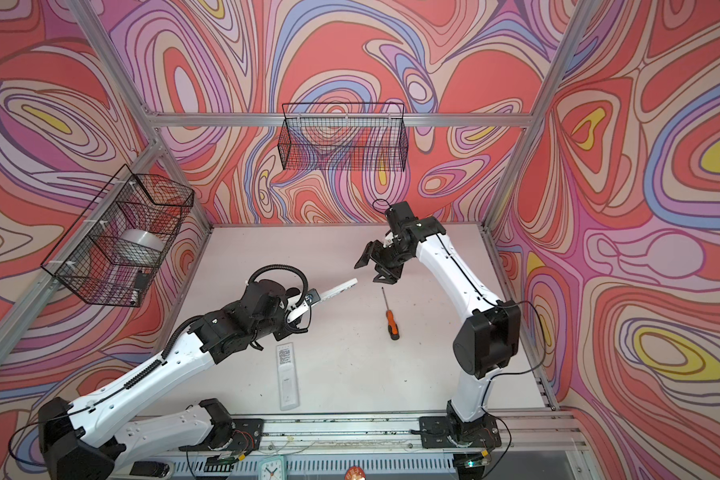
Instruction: Unload the batteries from the remote control
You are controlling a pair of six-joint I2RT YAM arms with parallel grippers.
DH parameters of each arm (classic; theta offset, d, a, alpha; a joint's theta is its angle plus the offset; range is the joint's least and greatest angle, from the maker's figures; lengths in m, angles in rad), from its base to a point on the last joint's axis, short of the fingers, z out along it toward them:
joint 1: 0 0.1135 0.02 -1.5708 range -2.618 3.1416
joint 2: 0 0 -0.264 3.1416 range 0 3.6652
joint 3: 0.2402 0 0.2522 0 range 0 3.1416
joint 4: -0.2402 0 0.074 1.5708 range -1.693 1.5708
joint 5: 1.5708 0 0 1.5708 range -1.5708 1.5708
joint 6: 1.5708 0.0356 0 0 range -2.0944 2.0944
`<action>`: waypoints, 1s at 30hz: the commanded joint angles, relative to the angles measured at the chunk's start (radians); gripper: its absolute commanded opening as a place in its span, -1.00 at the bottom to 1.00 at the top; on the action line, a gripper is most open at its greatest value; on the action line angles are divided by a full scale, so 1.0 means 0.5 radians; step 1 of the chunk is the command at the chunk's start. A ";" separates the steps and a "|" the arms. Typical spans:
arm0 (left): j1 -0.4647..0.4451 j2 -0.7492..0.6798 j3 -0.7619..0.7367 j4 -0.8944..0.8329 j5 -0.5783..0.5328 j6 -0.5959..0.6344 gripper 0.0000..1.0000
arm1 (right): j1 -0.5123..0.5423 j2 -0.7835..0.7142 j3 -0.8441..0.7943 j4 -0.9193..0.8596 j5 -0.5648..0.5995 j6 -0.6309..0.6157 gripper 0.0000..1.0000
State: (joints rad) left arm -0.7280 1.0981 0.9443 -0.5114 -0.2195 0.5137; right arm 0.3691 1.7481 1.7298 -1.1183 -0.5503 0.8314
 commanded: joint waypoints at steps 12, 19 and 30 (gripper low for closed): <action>-0.102 0.136 0.111 0.168 -0.672 0.126 -0.79 | 0.265 -0.155 -0.273 0.828 0.119 0.880 0.33; -0.109 0.106 0.151 0.127 -0.632 -0.005 -0.79 | 0.378 0.035 -0.167 0.931 0.191 0.956 0.17; -0.125 0.045 0.094 0.047 -0.584 -0.107 -0.76 | 0.397 0.120 -0.220 1.202 0.226 1.040 -0.66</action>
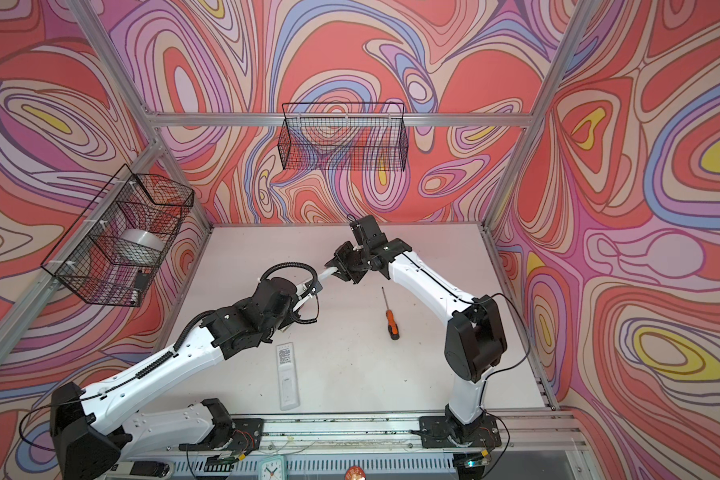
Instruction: Unload the batteries from the remote control
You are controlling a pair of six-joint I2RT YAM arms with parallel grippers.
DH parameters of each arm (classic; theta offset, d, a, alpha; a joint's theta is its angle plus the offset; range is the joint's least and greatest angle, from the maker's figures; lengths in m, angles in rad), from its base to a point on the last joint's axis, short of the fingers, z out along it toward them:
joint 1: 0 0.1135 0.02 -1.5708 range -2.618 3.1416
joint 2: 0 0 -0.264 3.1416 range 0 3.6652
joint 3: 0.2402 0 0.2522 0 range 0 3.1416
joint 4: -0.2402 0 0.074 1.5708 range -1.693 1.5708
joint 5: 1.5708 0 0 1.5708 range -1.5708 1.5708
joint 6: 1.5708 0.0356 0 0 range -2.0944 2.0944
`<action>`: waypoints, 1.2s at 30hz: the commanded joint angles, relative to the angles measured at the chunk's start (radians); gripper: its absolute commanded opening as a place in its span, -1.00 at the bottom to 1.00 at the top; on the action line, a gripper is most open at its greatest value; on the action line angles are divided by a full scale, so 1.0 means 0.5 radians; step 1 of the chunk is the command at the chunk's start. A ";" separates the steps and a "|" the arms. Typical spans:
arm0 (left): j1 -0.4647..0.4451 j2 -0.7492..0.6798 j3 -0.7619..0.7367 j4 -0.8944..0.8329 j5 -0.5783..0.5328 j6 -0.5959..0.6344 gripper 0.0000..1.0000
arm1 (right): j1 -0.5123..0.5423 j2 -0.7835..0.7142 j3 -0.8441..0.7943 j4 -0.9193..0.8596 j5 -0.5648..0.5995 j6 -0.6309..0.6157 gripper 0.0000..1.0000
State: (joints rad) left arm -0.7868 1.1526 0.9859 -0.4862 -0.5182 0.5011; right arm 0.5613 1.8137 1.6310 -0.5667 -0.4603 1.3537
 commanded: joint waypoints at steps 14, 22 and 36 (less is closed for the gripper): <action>0.007 -0.317 -0.001 -0.237 0.710 -0.419 1.00 | -0.207 0.118 0.292 -0.251 -0.069 -0.843 -1.00; 0.535 -0.161 0.420 -0.634 1.726 -1.171 1.00 | -0.297 0.339 0.860 -0.871 -0.659 -2.038 -1.00; 0.794 0.438 0.189 1.034 3.444 -2.841 0.73 | -0.274 -0.048 0.262 -0.051 -1.301 -2.008 -0.92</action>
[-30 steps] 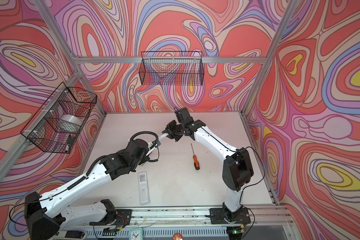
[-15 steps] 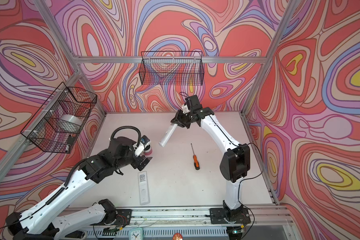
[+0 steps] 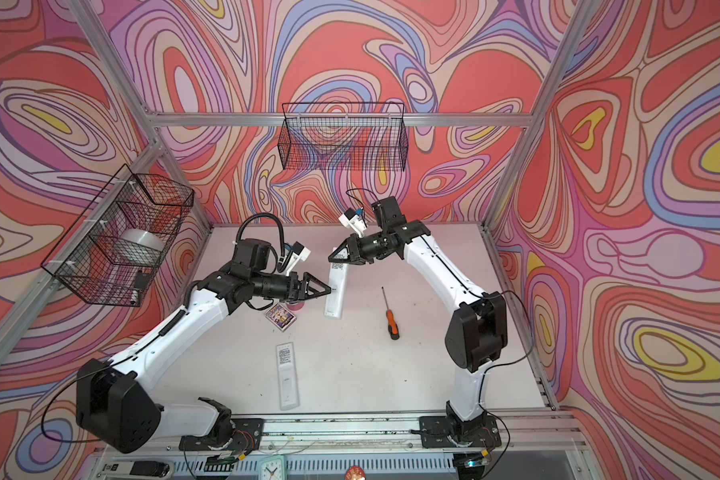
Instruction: Unload the batteries from the remote control
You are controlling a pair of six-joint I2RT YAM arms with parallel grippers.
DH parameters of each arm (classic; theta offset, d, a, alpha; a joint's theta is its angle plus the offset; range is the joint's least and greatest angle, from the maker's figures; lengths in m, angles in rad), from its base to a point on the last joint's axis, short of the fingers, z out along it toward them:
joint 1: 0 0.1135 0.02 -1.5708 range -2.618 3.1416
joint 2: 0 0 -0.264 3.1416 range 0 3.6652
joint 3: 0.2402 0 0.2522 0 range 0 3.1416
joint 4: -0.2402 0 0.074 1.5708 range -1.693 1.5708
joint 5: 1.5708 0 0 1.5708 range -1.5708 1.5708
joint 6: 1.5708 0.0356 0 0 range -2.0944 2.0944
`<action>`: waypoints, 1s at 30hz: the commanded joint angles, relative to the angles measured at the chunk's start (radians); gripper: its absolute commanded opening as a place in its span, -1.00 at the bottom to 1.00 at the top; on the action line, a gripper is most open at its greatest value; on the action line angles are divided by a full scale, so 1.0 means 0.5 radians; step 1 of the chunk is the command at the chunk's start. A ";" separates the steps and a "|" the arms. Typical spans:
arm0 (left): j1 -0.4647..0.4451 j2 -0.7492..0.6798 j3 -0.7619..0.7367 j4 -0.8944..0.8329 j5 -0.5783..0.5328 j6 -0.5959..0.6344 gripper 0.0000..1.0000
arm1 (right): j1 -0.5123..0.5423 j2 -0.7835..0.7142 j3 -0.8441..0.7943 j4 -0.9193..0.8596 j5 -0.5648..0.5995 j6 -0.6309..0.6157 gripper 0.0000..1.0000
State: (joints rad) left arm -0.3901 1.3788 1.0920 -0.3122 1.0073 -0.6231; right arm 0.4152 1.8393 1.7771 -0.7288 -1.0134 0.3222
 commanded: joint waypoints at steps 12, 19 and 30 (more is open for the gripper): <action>0.002 0.242 -0.126 1.778 0.449 -1.376 0.06 | 0.111 -0.203 -0.213 0.678 -0.218 0.346 -0.91; 0.004 0.254 -0.124 1.756 0.489 -1.317 -0.50 | 0.113 -0.185 -0.185 0.731 -0.138 0.415 -0.73; 0.060 0.168 -0.075 1.314 0.235 -0.983 -0.68 | -0.064 -0.430 -0.346 0.843 0.802 0.898 0.07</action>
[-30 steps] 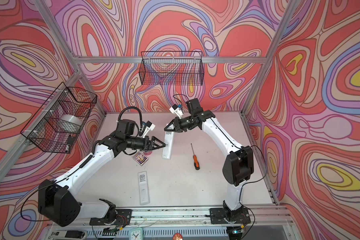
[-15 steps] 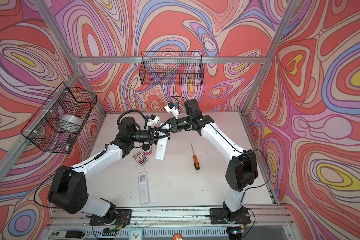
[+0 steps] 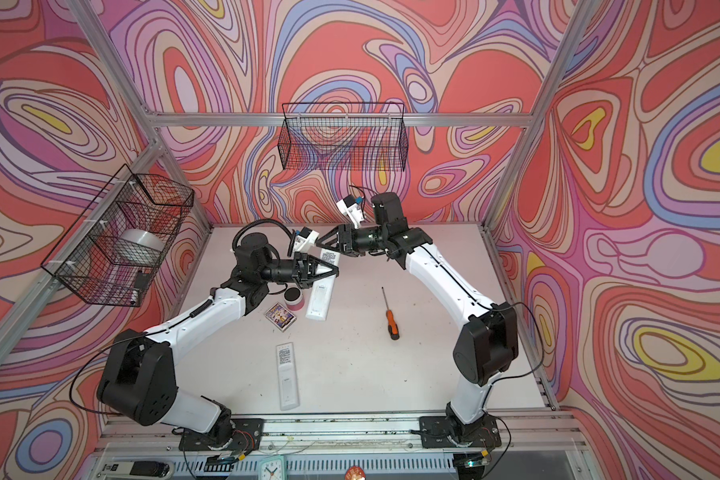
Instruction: Unload the batteries from the remote control
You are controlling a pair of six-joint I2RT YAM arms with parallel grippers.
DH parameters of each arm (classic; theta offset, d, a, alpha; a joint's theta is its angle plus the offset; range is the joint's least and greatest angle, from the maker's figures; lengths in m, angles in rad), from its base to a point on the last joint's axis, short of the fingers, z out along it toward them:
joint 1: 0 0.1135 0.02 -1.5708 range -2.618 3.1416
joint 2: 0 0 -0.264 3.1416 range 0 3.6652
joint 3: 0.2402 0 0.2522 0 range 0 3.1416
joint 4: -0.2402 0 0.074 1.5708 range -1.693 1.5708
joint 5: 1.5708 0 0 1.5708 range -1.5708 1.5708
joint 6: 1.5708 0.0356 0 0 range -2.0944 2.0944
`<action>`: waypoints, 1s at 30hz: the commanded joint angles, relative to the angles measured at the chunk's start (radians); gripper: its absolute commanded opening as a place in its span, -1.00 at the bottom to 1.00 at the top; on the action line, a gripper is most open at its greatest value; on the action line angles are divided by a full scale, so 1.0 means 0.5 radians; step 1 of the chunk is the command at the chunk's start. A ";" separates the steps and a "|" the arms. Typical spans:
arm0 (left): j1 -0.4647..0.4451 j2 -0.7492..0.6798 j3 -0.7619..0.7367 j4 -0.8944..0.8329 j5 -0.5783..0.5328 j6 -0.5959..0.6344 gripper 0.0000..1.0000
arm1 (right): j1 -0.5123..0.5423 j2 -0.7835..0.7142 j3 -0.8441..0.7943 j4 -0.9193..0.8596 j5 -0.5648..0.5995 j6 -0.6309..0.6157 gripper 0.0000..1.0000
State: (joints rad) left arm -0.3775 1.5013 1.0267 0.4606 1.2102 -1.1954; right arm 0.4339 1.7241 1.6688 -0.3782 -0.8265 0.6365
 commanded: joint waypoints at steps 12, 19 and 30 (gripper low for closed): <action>0.114 -0.455 -0.213 -0.286 -1.667 -0.016 -0.71 | 0.153 -0.533 -0.890 0.699 0.288 0.827 0.08; 0.108 -0.526 -0.314 -0.163 -1.805 -0.128 -0.74 | 0.302 -0.446 -1.021 1.122 0.236 1.029 0.09; 0.108 -0.609 -0.382 -0.148 -1.815 -0.153 -0.74 | 0.380 -0.304 -0.950 0.989 0.221 0.976 0.08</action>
State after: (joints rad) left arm -0.3210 1.2285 0.8341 0.3248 0.3161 -1.2472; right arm 0.6083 1.5543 1.1660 0.1604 -0.7120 1.1400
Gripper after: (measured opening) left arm 0.221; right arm 0.543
